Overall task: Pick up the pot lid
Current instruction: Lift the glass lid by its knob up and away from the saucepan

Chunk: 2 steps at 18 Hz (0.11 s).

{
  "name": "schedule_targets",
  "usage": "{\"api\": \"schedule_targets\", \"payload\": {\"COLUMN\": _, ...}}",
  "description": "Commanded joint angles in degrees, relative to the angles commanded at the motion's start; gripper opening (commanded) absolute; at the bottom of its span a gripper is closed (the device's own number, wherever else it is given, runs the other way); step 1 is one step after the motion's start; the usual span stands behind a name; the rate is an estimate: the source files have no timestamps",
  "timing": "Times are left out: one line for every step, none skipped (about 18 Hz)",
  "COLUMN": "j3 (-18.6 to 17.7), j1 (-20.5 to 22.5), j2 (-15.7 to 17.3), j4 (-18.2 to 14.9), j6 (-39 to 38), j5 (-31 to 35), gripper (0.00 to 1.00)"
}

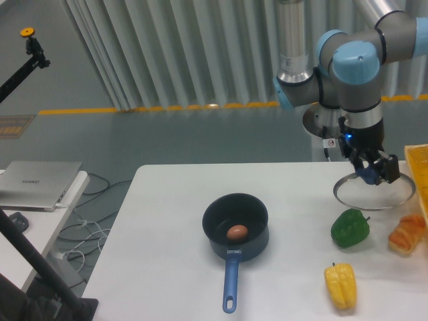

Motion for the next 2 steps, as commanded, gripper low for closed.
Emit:
{"api": "schedule_targets", "payload": {"j3": 0.00, "j1": 0.00, "j2": 0.00, "j4": 0.00, "j6": 0.00, "j5": 0.00, "gripper": 0.38}}
{"api": "schedule_targets", "payload": {"j3": 0.00, "j1": 0.00, "j2": 0.00, "j4": 0.00, "j6": 0.00, "j5": 0.09, "gripper": 0.38}}
